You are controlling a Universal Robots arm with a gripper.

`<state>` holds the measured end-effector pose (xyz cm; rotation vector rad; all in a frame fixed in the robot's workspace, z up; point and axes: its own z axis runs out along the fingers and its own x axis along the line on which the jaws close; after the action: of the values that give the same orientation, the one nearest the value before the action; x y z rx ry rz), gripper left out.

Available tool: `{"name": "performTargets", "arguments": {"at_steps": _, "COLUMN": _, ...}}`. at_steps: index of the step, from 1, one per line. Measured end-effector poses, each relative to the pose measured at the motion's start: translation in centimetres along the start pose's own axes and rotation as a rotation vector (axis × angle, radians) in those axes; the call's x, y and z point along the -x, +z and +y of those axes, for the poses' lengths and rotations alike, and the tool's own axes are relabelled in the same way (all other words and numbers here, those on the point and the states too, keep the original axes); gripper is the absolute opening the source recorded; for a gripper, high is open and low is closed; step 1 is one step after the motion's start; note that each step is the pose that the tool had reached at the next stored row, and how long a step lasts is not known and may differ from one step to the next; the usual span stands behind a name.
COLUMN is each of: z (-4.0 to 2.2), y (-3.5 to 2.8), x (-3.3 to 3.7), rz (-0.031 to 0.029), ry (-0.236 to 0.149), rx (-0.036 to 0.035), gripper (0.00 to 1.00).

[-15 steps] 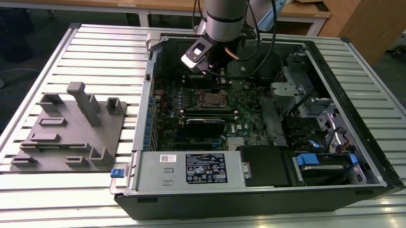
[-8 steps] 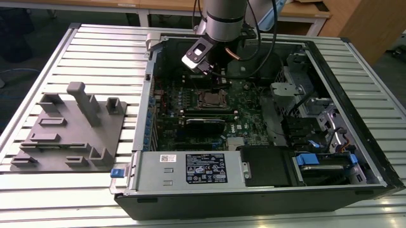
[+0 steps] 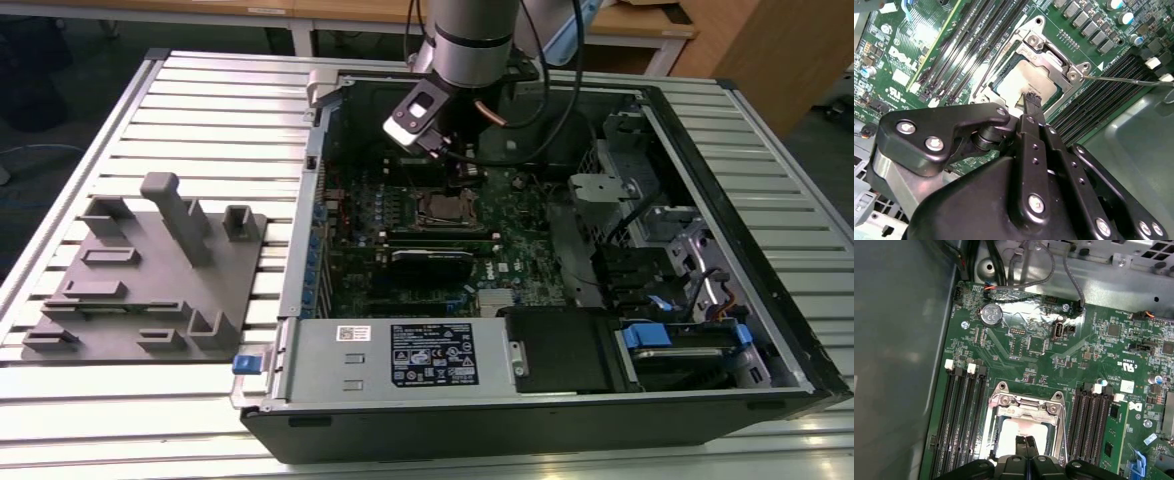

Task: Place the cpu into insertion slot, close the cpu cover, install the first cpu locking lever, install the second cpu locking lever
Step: 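Close the cpu cover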

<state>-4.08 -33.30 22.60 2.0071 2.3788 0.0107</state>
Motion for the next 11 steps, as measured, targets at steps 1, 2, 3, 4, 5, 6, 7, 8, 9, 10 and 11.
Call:
{"name": "performTargets", "arguments": {"at_steps": 1, "z": 0.00, "y": 0.00, "x": 0.00, "rz": 0.0001, "ry": -0.003, "rx": 0.0001, "gripper": 0.11}}
{"name": "performTargets", "arguments": {"at_steps": 2, "z": 0.00, "y": 0.00, "x": 0.00, "rz": 0.0002, "ry": -0.003, "rx": 0.0001, "gripper": 0.11}}
{"name": "performTargets", "arguments": {"at_steps": 3, "z": 0.00, "y": 0.00, "x": 0.00, "rz": 0.0002, "ry": -0.003, "rx": 0.0001, "gripper": 0.11}}
{"name": "performTargets", "arguments": {"at_steps": 4, "z": 0.00, "y": 0.00, "x": 0.00, "rz": 0.0002, "ry": -0.003, "rx": 0.0001, "gripper": 0.11}}
{"name": "performTargets", "arguments": {"at_steps": 5, "z": 0.00, "y": 0.00, "x": 0.00, "rz": 0.0002, "ry": -0.003, "rx": 0.0001, "gripper": 0.11}}
{"name": "performTargets", "arguments": {"at_steps": 6, "z": 0.00, "y": 0.00, "x": 0.00, "rz": 0.0001, "ry": -0.003, "rx": 0.0001, "gripper": 0.11}}
{"name": "performTargets", "arguments": {"at_steps": 7, "z": 0.00, "y": 0.00, "x": 0.00, "rz": 0.0001, "ry": -0.003, "rx": 0.0001, "gripper": 0.11}}
{"name": "performTargets", "arguments": {"at_steps": 8, "z": 0.00, "y": 0.00, "x": 0.00, "rz": 0.0001, "ry": -0.004, "rx": 0.0001, "gripper": 0.11}}
{"name": "performTargets", "arguments": {"at_steps": 9, "z": 0.00, "y": 0.00, "x": 0.00, "rz": 0.0002, "ry": -0.005, "rx": 0.0001, "gripper": 0.11}}
{"name": "performTargets", "arguments": {"at_steps": 10, "z": 0.00, "y": 0.00, "x": 0.00, "rz": 0.0003, "ry": -0.009, "rx": 0.0002, "gripper": 0.11}}
{"name": "performTargets", "arguments": {"at_steps": 11, "z": 0.00, "y": 0.00, "x": 0.00, "rz": 0.0005, "ry": -0.016, "rx": 0.0003, "gripper": 0.11}}
